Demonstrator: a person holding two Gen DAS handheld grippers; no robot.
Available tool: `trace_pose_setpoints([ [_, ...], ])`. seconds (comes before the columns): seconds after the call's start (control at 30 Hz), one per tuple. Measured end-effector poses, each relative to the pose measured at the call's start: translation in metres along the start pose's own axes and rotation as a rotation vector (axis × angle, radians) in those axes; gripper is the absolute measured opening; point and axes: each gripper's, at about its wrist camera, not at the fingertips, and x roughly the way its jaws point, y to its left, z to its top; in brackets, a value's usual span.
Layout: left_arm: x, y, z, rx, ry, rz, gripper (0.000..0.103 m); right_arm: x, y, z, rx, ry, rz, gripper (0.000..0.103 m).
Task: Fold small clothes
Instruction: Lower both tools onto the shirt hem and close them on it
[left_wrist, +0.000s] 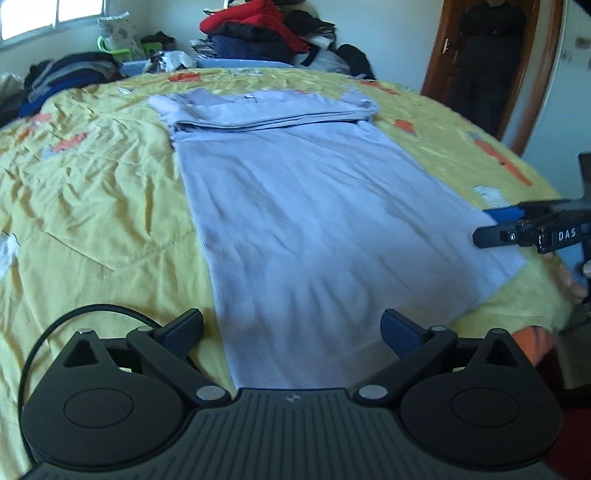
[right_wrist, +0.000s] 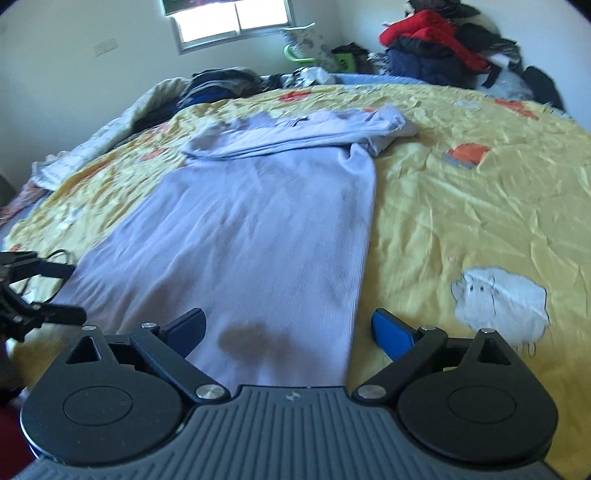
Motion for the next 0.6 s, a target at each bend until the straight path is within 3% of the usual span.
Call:
trace_pose_setpoints([
  [0.23, -0.007, 0.012, 0.0, -0.082, 0.001, -0.096, 0.102, -0.022, -0.015, -0.011, 0.014, 0.035, 0.139, 0.094],
  [0.4, -0.006, 0.014, 0.002, -0.112, 0.003, -0.153, 0.102, -0.032, -0.038, -0.017, 0.128, 0.052, 0.343, 0.089],
  [0.5, -0.005, 0.012, 0.003, -0.1, 0.016, -0.195, 0.102, -0.03, -0.051, -0.02, 0.207, 0.049, 0.423, 0.075],
  [0.6, -0.005, 0.013, 0.003, -0.098, 0.024, -0.224, 0.102, -0.025, -0.061, -0.023, 0.287, 0.037, 0.449, 0.055],
])
